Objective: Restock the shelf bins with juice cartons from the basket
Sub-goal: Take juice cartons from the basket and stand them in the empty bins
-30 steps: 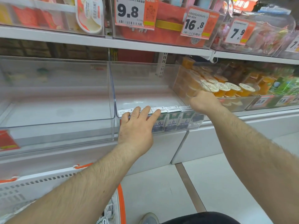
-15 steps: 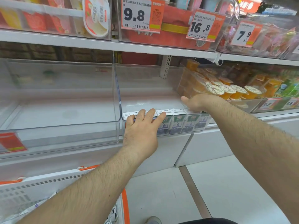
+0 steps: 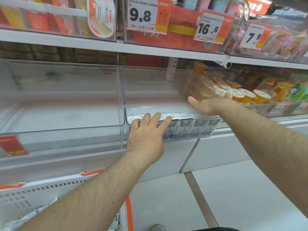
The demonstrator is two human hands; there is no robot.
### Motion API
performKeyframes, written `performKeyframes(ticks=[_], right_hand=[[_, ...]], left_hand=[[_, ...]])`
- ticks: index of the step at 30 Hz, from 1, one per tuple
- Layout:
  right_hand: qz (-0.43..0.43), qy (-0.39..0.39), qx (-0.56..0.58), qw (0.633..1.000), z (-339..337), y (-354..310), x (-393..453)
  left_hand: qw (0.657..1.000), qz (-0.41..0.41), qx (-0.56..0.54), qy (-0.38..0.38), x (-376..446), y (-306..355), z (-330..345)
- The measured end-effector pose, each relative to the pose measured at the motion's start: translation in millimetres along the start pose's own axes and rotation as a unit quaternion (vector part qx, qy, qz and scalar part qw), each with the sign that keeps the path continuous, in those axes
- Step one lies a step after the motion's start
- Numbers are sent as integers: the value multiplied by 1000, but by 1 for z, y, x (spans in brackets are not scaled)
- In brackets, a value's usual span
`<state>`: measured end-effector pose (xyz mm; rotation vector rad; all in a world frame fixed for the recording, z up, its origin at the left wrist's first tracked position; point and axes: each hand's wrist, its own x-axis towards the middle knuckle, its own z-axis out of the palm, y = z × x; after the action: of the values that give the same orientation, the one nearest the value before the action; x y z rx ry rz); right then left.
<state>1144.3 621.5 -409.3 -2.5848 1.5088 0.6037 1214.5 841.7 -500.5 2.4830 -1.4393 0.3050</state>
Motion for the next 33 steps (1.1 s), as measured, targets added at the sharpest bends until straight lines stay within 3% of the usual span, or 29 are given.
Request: performKeyframes(ticks=[2, 4, 10, 14, 22, 28, 33], right_hand=[[-35, 38, -74, 996, 0, 1, 2], [-69, 36, -60, 995, -2, 3, 6], [-89, -62, 84, 991, -5, -13, 13], [-83, -113, 93, 986, 1, -31, 11], [-58, -124, 43, 990, -6, -50, 4], [-158, -111, 73, 978, -1, -75, -1], [-163, -116, 83, 976, 2, -88, -8]], left_hand=[[1000, 0, 0, 0, 0, 0, 0], [1000, -2, 0, 1, 1, 1, 0], [1000, -6, 1, 8, 1, 2, 2], [1000, -8, -2, 9, 2, 3, 3], [1000, -7, -3, 18, 3, 2, 4], [1000, -13, -12, 8, 6, 0, 2], [1000, -8, -13, 17, 5, 1, 2]])
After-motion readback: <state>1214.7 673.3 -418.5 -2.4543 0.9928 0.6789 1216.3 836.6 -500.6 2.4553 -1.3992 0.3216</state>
